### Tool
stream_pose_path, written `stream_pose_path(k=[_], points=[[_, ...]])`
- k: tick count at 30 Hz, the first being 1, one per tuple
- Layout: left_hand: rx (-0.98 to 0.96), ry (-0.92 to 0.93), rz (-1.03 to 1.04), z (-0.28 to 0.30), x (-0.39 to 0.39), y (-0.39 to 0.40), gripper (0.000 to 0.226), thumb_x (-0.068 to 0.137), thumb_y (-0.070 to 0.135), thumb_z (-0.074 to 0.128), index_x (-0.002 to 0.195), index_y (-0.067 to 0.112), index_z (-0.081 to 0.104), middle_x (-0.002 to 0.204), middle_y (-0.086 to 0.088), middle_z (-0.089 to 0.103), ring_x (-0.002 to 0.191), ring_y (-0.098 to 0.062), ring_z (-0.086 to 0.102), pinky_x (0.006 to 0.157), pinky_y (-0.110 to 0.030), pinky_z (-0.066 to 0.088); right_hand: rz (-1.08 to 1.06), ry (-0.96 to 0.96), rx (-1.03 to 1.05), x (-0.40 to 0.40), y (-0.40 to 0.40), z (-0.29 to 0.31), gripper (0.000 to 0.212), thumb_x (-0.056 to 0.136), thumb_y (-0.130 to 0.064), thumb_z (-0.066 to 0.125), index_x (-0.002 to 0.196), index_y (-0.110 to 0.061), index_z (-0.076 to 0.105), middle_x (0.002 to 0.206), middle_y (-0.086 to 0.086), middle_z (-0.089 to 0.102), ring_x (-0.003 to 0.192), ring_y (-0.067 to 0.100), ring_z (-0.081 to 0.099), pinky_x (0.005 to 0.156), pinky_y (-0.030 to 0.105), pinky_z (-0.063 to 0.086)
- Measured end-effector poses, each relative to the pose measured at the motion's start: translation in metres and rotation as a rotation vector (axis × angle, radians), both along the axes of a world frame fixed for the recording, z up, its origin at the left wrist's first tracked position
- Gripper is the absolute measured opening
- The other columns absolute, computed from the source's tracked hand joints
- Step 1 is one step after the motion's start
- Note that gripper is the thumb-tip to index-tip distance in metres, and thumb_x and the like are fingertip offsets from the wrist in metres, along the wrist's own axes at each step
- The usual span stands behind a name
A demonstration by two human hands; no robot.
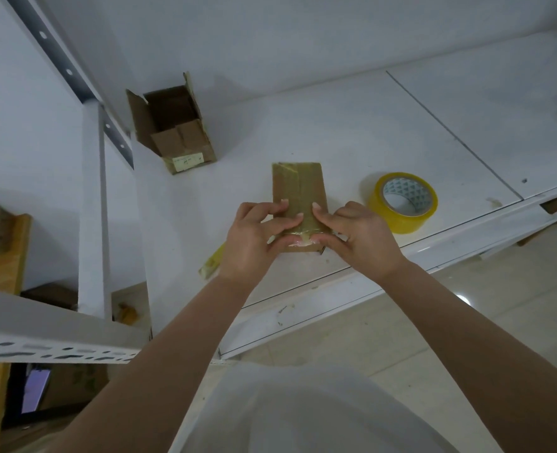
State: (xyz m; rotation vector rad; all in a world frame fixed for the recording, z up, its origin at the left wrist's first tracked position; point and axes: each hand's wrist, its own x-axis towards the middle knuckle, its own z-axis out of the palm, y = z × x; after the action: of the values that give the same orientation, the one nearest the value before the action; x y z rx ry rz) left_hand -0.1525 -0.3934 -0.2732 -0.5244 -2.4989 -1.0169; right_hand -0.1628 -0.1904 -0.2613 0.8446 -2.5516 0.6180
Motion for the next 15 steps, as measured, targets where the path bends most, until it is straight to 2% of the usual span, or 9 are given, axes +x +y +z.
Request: stream_pose_path(k=[3, 7, 9, 11, 13, 15], points=[[-0.014, 0.038, 0.007, -0.002, 0.001, 0.001, 0.030, 0.075, 0.018, 0.079, 0.104, 0.014, 0.076, 0.113, -0.010, 0.069, 0.096, -0.036, 0.061, 0.086, -0.036, 0.048, -0.030, 0.029, 0.019, 0.003, -0.002, -0.002, 0.047, 0.079, -0.029, 0.072, 0.116, 0.001, 0.069, 0.063, 0.010, 0.061, 0.059, 0.029, 0.057, 0.054, 0.031, 0.049], [-0.032, 0.003, -0.039, -0.005, 0.001, -0.002, 0.037, 0.080, 0.018, 0.075, 0.116, 0.013, 0.071, 0.124, -0.009, 0.065, 0.103, -0.034, 0.058, 0.088, -0.041, 0.053, -0.121, -0.057, 0.058, 0.007, -0.005, 0.001, 0.073, 0.084, -0.052, 0.065, 0.141, -0.010, 0.049, 0.068, 0.010, 0.061, 0.064, 0.026, 0.055, 0.055, 0.032, 0.046], [0.016, -0.043, -0.071, -0.006, 0.004, -0.004, 0.042, 0.086, 0.020, 0.070, 0.126, 0.010, 0.064, 0.131, -0.008, 0.061, 0.110, -0.031, 0.056, 0.086, -0.042, 0.055, -0.139, -0.115, 0.082, 0.008, -0.005, -0.001, 0.070, 0.087, -0.049, 0.062, 0.146, -0.017, 0.041, 0.070, 0.012, 0.061, 0.067, 0.028, 0.056, 0.057, 0.034, 0.046], [0.100, -0.116, -0.057, -0.007, 0.010, -0.005, 0.053, 0.087, 0.029, 0.067, 0.135, 0.009, 0.055, 0.135, -0.007, 0.057, 0.116, -0.024, 0.055, 0.083, -0.037, 0.057, -0.145, -0.155, 0.088, 0.007, -0.006, -0.002, 0.067, 0.090, -0.043, 0.063, 0.147, -0.018, 0.039, 0.071, 0.014, 0.062, 0.070, 0.031, 0.057, 0.058, 0.033, 0.041], [0.160, -0.189, 0.065, -0.006, 0.015, -0.005, 0.061, 0.081, 0.039, 0.073, 0.130, 0.009, 0.055, 0.124, -0.003, 0.057, 0.106, -0.013, 0.059, 0.076, -0.027, 0.055, -0.135, -0.151, 0.077, 0.006, -0.008, -0.002, 0.066, 0.090, -0.039, 0.064, 0.146, -0.015, 0.040, 0.069, 0.014, 0.062, 0.068, 0.031, 0.057, 0.057, 0.031, 0.037], [0.113, -0.242, 0.208, -0.005, 0.015, -0.008, 0.052, 0.075, 0.049, 0.076, 0.108, 0.013, 0.057, 0.098, 0.002, 0.061, 0.081, -0.010, 0.061, 0.066, -0.022, 0.050, -0.134, -0.147, 0.083, 0.006, -0.011, 0.000, 0.066, 0.090, -0.037, 0.065, 0.145, -0.012, 0.041, 0.067, 0.015, 0.061, 0.066, 0.032, 0.057, 0.056, 0.032, 0.038]])
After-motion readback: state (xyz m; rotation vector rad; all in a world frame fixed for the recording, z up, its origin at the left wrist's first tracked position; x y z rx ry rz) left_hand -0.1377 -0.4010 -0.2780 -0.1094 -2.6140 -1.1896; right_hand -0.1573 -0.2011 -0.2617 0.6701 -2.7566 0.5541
